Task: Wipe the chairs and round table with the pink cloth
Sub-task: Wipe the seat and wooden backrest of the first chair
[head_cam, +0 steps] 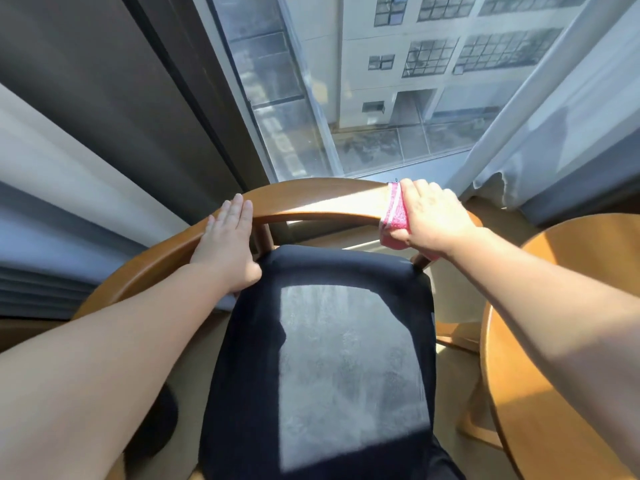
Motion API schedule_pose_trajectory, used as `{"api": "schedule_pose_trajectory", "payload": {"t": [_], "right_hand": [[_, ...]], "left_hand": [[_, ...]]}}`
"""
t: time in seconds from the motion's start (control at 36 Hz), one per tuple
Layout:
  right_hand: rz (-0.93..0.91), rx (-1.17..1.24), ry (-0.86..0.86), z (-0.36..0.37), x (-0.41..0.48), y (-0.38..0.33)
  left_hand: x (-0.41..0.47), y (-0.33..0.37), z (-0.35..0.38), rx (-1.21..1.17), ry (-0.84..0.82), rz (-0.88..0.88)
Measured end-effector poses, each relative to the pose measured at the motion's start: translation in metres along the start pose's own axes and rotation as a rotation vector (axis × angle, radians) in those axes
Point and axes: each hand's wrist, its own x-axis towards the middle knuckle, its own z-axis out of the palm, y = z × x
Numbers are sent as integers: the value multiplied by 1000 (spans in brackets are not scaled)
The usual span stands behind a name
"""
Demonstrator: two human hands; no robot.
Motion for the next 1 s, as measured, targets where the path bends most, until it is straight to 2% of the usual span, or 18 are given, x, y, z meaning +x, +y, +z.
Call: {"api": "schedule_pose_trajectory", "payload": {"t": [0.08,0.14,0.22,0.31,0.42,0.69,1.0], "right_hand": [[5,-5,6,1,0,-1],[-1,-12,14,3,1,-1],[-10,-12,30,6,-1,1],[-6,-3,35,7,-1,2],[3,12,34,6,1,0],[14,59,16,5,-2,3],[145,82,-39,3,-38,34]], "left_hand": [[3,5,-3,74,-20,4],[4,17,-6,91,22,-1],[9,52,-7,48,101,146],[13,91,-5,13,74,296],[18,130,0,21,51,377],[23,140,4,-7,25,347],[21,138,3,-23,12,337]]}}
